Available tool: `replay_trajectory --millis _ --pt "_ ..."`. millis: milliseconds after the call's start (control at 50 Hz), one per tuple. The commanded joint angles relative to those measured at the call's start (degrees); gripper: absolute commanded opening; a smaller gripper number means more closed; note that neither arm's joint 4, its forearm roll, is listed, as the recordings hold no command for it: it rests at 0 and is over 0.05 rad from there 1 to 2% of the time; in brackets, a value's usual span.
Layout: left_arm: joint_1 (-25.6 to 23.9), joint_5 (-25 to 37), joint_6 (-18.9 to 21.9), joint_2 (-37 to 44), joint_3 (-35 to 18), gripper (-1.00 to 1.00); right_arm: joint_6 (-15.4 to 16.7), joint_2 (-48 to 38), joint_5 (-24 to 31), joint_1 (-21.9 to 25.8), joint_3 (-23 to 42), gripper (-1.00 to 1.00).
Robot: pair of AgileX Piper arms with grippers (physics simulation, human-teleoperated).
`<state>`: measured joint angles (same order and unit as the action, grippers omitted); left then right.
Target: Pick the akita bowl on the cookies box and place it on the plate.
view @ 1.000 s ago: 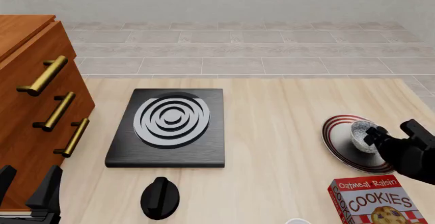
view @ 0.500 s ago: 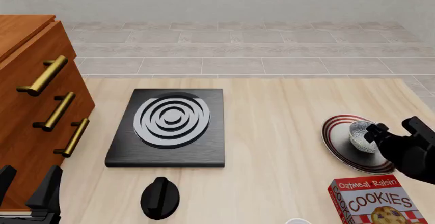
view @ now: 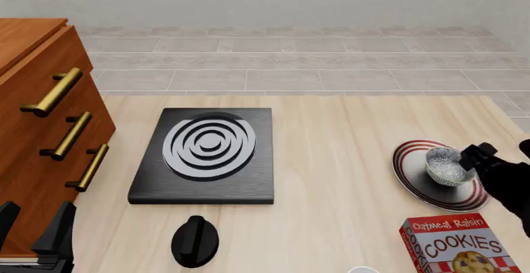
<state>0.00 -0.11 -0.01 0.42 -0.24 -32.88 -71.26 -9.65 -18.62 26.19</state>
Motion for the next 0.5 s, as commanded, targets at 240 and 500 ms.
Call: replay_trajectory --millis 240,500 --pt "0.0 0.0 0.0 0.0 0.0 1.00 0.8 43.3 29.1 2.0 -3.6 1.00" --pt "0.0 0.0 0.0 0.0 0.0 1.00 1.9 64.6 51.9 3.3 3.9 1.00"
